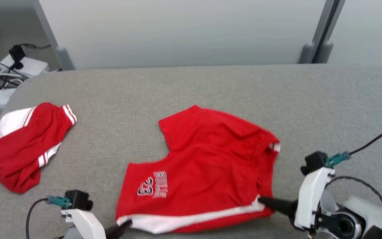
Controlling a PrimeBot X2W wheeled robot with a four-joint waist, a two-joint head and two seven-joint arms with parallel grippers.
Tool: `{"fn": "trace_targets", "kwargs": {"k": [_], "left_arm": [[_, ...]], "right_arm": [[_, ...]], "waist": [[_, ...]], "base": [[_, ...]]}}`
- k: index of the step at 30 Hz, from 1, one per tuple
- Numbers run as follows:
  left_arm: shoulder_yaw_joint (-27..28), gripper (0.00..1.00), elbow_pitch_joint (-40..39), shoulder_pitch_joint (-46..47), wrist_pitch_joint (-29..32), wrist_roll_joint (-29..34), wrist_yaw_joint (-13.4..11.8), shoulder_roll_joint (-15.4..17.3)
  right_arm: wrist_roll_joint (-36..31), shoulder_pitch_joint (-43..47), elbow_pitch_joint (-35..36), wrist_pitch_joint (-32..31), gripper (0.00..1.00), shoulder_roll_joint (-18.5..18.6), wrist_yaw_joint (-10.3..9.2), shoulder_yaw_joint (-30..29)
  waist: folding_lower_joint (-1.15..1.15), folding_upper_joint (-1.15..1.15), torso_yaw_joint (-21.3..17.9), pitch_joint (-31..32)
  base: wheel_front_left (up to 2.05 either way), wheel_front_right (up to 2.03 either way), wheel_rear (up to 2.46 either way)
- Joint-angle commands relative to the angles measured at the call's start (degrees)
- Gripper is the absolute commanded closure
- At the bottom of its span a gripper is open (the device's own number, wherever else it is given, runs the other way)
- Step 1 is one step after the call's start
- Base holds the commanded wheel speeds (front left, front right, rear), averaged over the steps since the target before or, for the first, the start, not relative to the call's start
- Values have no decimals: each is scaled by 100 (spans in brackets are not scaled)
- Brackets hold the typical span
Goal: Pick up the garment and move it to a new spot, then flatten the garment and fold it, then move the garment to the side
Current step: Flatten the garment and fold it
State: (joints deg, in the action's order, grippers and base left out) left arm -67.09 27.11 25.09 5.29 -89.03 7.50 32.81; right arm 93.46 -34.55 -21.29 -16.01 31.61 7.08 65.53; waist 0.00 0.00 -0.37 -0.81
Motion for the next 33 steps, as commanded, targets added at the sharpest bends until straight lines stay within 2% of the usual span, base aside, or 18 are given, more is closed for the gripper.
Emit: {"fn": "trace_targets", "kwargs": {"k": [1, 5, 9, 12, 14, 17, 19, 21, 23, 26, 33], "left_arm": [[179, 100, -112, 168, 51, -48, -1, 290], [-39, 100, -438, 246, 871, -146, -1, 681], [-43, 100, -787, 440, 1726, -565, -1, 902], [256, 100, -773, 696, 1994, -1057, -18, 792], [474, 100, -544, 1013, 2046, -1259, -95, 586], [1029, 100, 74, 1914, 1475, -1180, -151, 172], [1589, 100, 413, 2790, 580, -931, -84, -115], [2129, 100, 551, 3727, -590, -459, -22, -280], [2351, 100, 388, 4336, -1113, -147, -7, -379], [2290, 100, 147, 4702, -1327, 256, -4, -272], [2016, 100, 202, 4252, -1435, 343, -2, -43]], "right_arm": [[77, 73, 137, -81, 100, 152, 41, -28], [453, 154, 362, -939, 100, 450, 41, 184], [574, -143, 489, -1338, 100, 631, 41, 211], [606, -598, 332, -1319, 100, 417, 41, 65], [469, -1091, -14, -934, 100, 114, 41, -178], [112, -2061, -873, 23, 100, -552, 41, -651], [-129, -2844, -1506, 941, 100, -972, 41, -1097], [-497, -3649, -2060, 2014, 100, -1214, 41, -1483], [-676, -4206, -2282, 2653, 100, -1376, 41, -1733], [-800, -4558, -2221, 2879, 100, -1417, 41, -1863], [-661, -4180, -2044, 2258, 100, -1223, 41, -1607]], "waist": [[0, 0, -28, 103], [0, 0, -27, 123], [0, 0, -31, -122], [0, 0, -46, -499], [0, 0, -56, -830], [0, 0, -106, -1366], [0, 0, -122, -1673], [0, 0, -122, -1901], [0, 0, -126, -2009], [0, 0, -153, -2055], [0, 0, -269, -2334]], "base": [[0, 0, 0], [0, 0, 0], [0, 0, 0], [0, 0, 0], [0, 0, 0], [0, 0, 0], [0, 0, 0], [0, 0, 0], [0, 0, 0], [0, 0, 0], [0, 0, 0]]}}
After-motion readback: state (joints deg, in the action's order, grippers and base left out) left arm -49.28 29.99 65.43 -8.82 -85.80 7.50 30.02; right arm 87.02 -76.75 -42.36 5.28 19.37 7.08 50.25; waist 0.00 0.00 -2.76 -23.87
